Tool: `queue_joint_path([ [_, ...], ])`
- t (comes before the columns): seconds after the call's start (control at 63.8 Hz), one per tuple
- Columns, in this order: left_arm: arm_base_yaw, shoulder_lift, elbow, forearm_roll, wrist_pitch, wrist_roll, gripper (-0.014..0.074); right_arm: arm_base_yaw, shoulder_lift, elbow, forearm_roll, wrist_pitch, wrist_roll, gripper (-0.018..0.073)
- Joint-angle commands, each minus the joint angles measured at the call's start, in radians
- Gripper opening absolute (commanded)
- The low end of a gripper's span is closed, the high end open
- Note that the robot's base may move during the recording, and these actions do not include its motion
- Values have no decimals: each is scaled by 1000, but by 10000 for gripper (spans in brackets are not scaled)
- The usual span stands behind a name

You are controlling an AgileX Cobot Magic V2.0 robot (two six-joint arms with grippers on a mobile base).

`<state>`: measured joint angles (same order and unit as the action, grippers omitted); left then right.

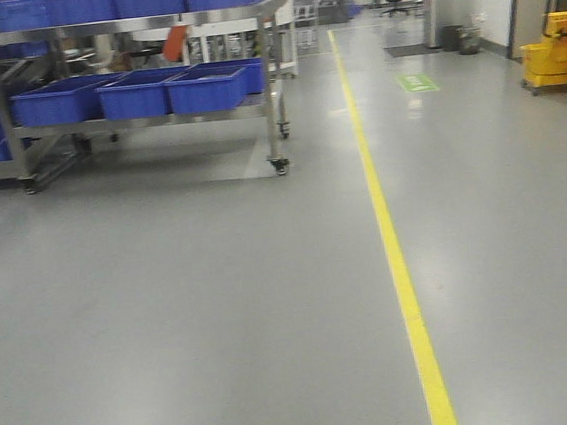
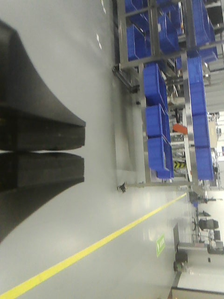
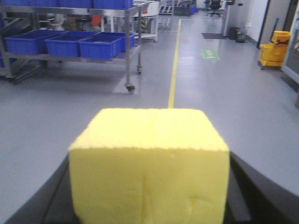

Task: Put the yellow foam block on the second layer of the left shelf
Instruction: 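Drive the base along the aisle past the bin shelves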

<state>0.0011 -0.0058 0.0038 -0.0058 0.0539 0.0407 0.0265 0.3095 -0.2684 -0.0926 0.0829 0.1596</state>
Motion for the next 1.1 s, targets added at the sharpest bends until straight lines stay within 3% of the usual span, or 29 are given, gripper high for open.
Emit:
queue_joint_path([
  [0.0,-6,-18,26,-5,-83,-4,124,-5,7,-29,-8,-88,-9,463],
  [1.082,-6,-18,26,-5,-83,-4,124,-5,7,-29,-8,-88,-9,463],
])
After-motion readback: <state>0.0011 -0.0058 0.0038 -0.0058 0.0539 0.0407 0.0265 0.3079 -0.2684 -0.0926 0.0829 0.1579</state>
